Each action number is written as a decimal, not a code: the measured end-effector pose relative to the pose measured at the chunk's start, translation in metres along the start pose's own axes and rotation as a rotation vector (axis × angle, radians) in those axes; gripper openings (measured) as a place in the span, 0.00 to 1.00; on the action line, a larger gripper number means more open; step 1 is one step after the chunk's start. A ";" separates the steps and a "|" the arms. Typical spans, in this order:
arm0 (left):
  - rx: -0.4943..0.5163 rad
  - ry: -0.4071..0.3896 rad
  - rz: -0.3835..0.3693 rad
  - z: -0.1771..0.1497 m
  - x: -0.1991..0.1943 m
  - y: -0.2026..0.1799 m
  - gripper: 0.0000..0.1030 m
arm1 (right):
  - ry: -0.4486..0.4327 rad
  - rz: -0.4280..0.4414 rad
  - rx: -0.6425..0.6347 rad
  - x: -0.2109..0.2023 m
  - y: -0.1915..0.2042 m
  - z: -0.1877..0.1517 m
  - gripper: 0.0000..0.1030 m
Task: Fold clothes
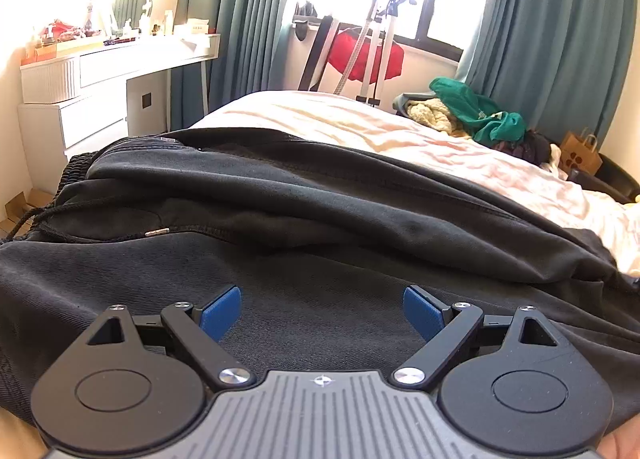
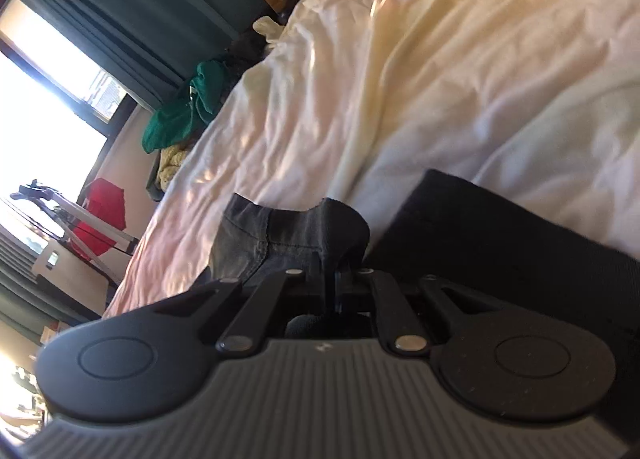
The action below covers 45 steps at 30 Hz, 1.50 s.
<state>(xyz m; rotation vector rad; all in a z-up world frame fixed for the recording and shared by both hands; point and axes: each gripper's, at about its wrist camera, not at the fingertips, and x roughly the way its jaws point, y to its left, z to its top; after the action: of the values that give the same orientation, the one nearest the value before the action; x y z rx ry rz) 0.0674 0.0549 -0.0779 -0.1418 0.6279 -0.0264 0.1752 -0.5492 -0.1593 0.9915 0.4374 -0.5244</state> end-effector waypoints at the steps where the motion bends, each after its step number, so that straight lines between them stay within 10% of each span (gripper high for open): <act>1: 0.001 -0.002 0.000 0.000 -0.001 0.000 0.88 | 0.001 0.003 0.006 -0.002 -0.002 -0.002 0.08; 10: 0.000 -0.024 -0.025 0.003 -0.017 -0.001 0.88 | -0.046 -0.107 -0.086 -0.066 0.042 -0.035 0.12; 29: 0.011 -0.042 -0.023 -0.012 -0.058 0.004 0.89 | -0.071 -0.063 -0.308 -0.165 0.059 -0.096 0.14; 36: 0.011 -0.019 -0.013 -0.013 -0.054 0.002 0.90 | -0.126 -0.123 -0.329 -0.169 0.052 -0.094 0.66; 45: -0.014 0.002 -0.022 -0.014 -0.050 0.006 0.90 | -0.292 -0.485 -0.132 -0.179 0.003 -0.072 0.68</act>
<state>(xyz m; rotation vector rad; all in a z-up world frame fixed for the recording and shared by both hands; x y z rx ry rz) 0.0187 0.0626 -0.0604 -0.1628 0.6282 -0.0437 0.0271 -0.4466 -0.0906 0.6634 0.4435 -1.0489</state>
